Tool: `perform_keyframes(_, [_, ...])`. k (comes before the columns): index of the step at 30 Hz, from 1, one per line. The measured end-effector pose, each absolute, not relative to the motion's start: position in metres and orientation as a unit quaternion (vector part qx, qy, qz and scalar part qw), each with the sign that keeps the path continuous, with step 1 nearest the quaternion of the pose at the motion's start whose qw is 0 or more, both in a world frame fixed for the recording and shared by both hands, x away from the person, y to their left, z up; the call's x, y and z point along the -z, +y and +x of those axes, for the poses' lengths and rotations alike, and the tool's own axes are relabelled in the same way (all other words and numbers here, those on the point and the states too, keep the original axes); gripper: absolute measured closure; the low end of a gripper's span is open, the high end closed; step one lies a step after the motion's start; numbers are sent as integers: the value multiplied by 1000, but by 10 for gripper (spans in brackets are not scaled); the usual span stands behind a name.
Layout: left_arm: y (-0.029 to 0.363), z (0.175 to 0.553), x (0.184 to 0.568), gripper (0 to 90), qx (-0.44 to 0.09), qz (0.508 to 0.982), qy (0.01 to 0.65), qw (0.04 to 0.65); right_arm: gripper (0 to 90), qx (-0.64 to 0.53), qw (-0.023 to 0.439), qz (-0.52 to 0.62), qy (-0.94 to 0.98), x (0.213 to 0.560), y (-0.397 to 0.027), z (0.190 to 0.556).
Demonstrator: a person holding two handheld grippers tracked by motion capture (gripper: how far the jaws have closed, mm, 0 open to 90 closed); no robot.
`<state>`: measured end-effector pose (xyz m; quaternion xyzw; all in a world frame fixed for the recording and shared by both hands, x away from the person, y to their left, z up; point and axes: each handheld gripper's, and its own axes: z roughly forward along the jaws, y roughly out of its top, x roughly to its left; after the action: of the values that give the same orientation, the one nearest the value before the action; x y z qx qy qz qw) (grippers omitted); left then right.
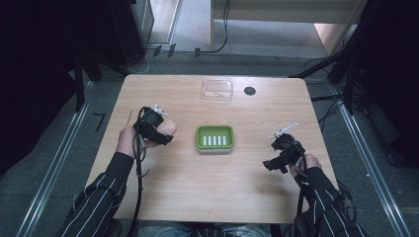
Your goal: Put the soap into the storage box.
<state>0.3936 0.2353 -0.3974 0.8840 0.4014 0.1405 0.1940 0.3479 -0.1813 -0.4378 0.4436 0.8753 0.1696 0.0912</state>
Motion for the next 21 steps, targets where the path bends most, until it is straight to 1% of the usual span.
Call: perform_keyframes(21, [203, 407, 395, 336, -138, 896, 370, 204, 154, -171, 91, 443, 876, 438, -181, 348])
